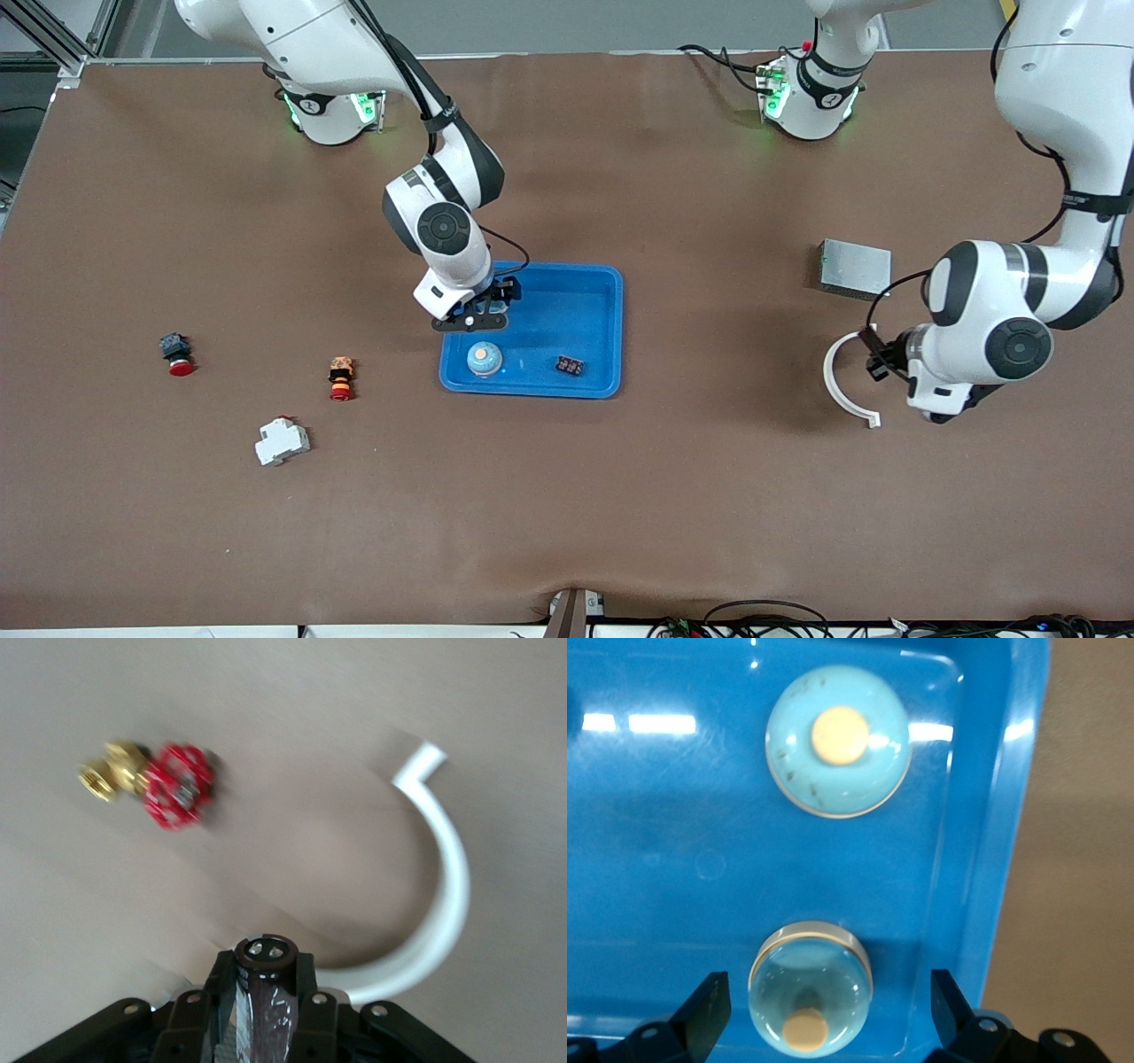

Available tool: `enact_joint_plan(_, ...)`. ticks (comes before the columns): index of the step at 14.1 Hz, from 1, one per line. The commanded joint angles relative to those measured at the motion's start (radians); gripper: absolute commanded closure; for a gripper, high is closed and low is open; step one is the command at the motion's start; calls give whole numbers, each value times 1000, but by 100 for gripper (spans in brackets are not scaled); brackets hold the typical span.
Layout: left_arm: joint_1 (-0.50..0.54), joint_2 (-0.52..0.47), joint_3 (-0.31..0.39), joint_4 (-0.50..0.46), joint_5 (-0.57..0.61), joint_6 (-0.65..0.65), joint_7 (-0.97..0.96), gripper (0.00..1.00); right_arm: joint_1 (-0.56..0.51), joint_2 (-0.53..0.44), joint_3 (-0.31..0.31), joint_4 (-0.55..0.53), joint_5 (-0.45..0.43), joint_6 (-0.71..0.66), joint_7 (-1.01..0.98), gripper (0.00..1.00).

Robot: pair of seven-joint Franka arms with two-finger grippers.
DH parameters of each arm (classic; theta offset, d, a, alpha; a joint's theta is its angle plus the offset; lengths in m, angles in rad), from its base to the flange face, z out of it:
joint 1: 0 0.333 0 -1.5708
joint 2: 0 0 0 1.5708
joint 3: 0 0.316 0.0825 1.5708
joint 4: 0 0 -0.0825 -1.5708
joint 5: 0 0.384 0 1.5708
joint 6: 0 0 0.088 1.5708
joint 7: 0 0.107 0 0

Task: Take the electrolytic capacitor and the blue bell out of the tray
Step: 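Release the capacitor with the left gripper while the right gripper lifts the dome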

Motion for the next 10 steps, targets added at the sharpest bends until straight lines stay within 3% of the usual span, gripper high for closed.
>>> enact_joint_plan(1, 30, -12, -12, -63, 37, 73, 41, 100, 20, 20, -5, 6, 1, 3, 12, 0)
enact_joint_plan(6, 39, -2, -9, -133, 49, 175, 56, 100, 26, 46, -5, 13, 1, 8, 12, 0)
enact_joint_plan(10, 71, 11, -11, -162, 124, 216, 56, 100, 26, 57, -5, 15, 1, 15, 12, 0)
